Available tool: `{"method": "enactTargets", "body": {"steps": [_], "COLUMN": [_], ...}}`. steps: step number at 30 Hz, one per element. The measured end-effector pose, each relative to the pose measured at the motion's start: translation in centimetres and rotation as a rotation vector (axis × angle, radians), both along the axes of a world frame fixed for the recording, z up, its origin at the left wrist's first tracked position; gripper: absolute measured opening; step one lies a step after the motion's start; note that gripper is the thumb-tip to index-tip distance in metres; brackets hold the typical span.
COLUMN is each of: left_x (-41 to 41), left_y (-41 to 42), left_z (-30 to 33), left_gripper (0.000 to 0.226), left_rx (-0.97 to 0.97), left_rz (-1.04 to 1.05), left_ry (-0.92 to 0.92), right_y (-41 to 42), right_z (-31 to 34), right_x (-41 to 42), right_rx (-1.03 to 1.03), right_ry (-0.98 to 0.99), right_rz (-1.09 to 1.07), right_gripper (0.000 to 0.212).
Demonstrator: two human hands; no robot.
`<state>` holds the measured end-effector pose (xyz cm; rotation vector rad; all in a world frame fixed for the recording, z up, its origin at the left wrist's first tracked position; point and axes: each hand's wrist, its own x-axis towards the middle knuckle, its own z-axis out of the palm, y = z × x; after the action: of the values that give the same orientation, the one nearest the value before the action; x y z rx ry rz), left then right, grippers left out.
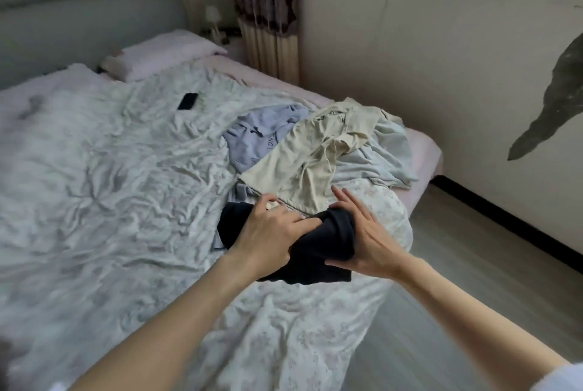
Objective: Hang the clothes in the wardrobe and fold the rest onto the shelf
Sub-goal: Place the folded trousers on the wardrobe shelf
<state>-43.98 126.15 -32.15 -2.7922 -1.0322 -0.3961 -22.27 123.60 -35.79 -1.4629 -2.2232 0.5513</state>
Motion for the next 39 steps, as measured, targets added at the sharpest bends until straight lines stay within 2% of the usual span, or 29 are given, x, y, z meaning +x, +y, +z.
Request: {"method": "enactTargets", "body": {"steps": [2,4,6,8,11,14,16,18,21,23,29,31,34,37,39], "left_x": [-2.5,-5.0,-8.2,-10.9,-15.6,-21.1,-25.5,-30.3,-35.9,-39.3,-44.8,-47.1,-49.9,-52.5,-54.5], "left_y": [-1.5,-2.6,-4.6,-6.7,-10.0,-13.9,-17.2,-21.4,-27.4,-31.6,-37.8,-39.0,-40.1,-40.7,-40.8], "left_z": [3.0,5.4,8.5,11.2,15.2,18.2,19.2,19.2,18.7,18.3,16.1,15.1,13.9,13.4,13.8], "left_gripper": [0.061,0.061,0.062,0.060,0.037,0.028,0.037,0.052,0.094,0.106,0.090,0.092,0.089,0.079,0.071], "left_rx": [0.150,0.241,0.324,0.374,0.432,0.400,0.286,0.126,-0.222,-0.336,-0.606,-0.560,-0.499,-0.493,-0.406], "left_rz": [0.099,0.227,0.360,0.457,0.627,0.870,1.065,1.170,1.113,1.031,0.842,0.863,0.901,0.883,0.934], "left_ry": [-0.085,-0.183,-0.236,-0.280,-0.333,-0.361,-0.403,-0.699,-1.470,-1.695,-1.907,-1.922,-1.993,-2.101,-2.143], "right_y": [0.8,1.4,1.2,0.6,-0.9,-2.8,-4.6,-7.3,-10.9,-13.1,-17.7,-18.7,-19.3,-19.2,-18.6], "right_z": [3.1,5.2,7.5,9.0,11.7,15.0,17.3,19.2,20.9,21.5,22.2,21.7,21.2,21.0,21.1], "right_x": [-2.3,-4.8,-8.5,-12.2,-18.1,-24.0,-28.3,-32.9,-38.4,-41.9,-49.5,-52.3,-56.4,-60.4,-63.4], "right_rx": [0.147,0.238,0.212,0.162,0.148,0.121,0.050,-0.036,-0.166,-0.255,-0.596,-0.717,-0.778,-0.776,-0.709], "right_ry": [-0.010,0.066,0.197,0.266,0.406,0.537,0.609,0.651,0.711,0.768,0.965,1.002,0.946,0.887,0.856], "right_rz": [0.040,0.034,0.079,0.160,0.194,0.247,0.308,0.407,0.504,0.548,0.691,0.704,0.757,0.792,0.815], "right_gripper": [0.095,0.088,0.084,0.066,0.039,0.026,0.019,0.013,0.011,0.011,0.019,0.022,0.025,0.021,0.018]}}
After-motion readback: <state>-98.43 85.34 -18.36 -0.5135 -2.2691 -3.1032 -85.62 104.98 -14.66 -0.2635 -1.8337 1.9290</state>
